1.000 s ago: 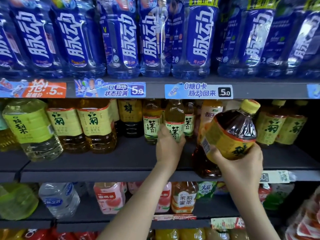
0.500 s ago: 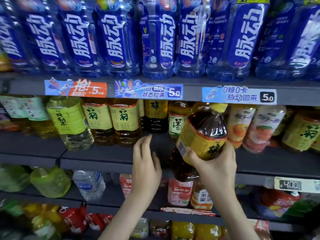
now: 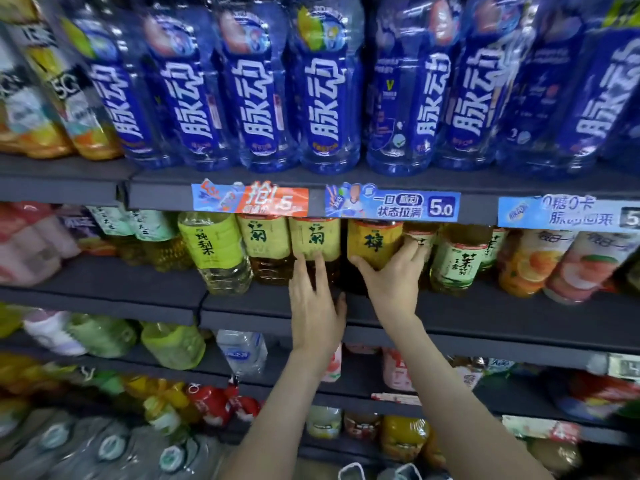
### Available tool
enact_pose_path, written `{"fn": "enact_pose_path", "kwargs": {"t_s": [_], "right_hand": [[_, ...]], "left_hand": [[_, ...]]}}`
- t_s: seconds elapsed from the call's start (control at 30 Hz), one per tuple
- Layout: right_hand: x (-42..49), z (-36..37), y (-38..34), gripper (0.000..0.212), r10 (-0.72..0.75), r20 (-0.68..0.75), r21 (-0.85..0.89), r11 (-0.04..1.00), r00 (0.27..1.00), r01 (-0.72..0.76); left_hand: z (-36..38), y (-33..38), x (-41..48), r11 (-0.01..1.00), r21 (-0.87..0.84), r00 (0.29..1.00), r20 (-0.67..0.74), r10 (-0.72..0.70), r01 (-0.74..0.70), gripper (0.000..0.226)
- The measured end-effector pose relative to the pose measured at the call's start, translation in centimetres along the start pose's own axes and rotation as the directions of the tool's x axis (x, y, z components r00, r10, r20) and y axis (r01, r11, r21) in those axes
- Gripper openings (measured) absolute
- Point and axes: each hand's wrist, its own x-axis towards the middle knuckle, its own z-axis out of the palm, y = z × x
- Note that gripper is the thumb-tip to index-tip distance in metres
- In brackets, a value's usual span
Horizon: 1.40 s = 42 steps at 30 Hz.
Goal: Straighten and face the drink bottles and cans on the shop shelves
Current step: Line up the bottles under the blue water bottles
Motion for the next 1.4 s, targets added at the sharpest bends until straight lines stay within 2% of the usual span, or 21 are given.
{"fn": "enact_pose_path", "kwargs": {"t_s": [0.13, 0.23, 0.33, 0.53, 0.67, 0.77, 0.93, 1.07, 1.23, 1.4], "right_hand": [[-0.5, -0.4, 0.6, 0.066, 0.075, 0.139, -0.071, 0.995, 0.987, -0.066], [-1.2, -2.1, 0.6, 0.065, 0.083, 0.184, -0.129, 0.990, 0.979, -0.060], [-3.5, -4.5, 0.4, 0.063, 0.045, 0.239, -0.149, 0.989, 0.970, -0.009], [-11.3, -9.5, 2.0, 0.038, -0.004, 0.422, -0.150, 0.986, 0.907, 0.074], [-16.1, -12.2, 2.1, 0.040, 0.136, 0.520, -0.172, 0.984, 0.843, -0.053], [-19.2, -13.5, 1.8, 0.039, 0.172, 0.573, -0.197, 0.978, 0.802, -0.068], [-22.5, -13.8, 0.4, 0.031, 0.176, 0.638, -0.209, 0.977, 0.750, -0.052], [-24.0, -11.4, -2.8, 0.025, 0.094, 0.673, -0.178, 0.983, 0.733, 0.037], [-26.7, -5.3, -8.3, 0.027, 0.023, 0.736, -0.134, 0.985, 0.677, 0.113], [-30.9, 3.8, -15.8, 0.027, -0.003, 0.798, -0.098, 0.986, 0.603, 0.134]], "left_hand": [[-0.9, 0.4, -0.3, 0.998, -0.060, 0.990, 0.140, -0.026, 0.035, 0.081], [-2.1, 1.1, -0.5, 0.995, -0.089, 0.974, 0.226, -0.014, 0.035, 0.078], [-3.2, 2.0, -2.0, 0.994, -0.080, 0.948, 0.316, -0.044, 0.073, 0.069], [-5.8, 4.6, -8.5, 0.985, -0.100, 0.897, 0.433, -0.087, 0.144, 0.049], [-8.1, 6.4, -13.0, 0.981, -0.023, 0.797, 0.586, -0.144, 0.194, 0.046], [-9.9, 6.9, -16.0, 0.984, 0.004, 0.732, 0.668, -0.134, 0.176, 0.037], [-13.8, 5.6, -19.0, 0.975, 0.013, 0.706, 0.688, -0.169, 0.220, 0.032], [-17.0, 2.0, -19.4, 0.972, 0.046, 0.720, 0.664, -0.202, 0.230, 0.033], [-22.0, -4.9, -18.6, 0.954, 0.074, 0.751, 0.600, -0.276, 0.291, 0.026], [-28.9, -15.5, -17.3, 0.927, 0.141, 0.760, 0.536, -0.367, 0.348, 0.027]]}}
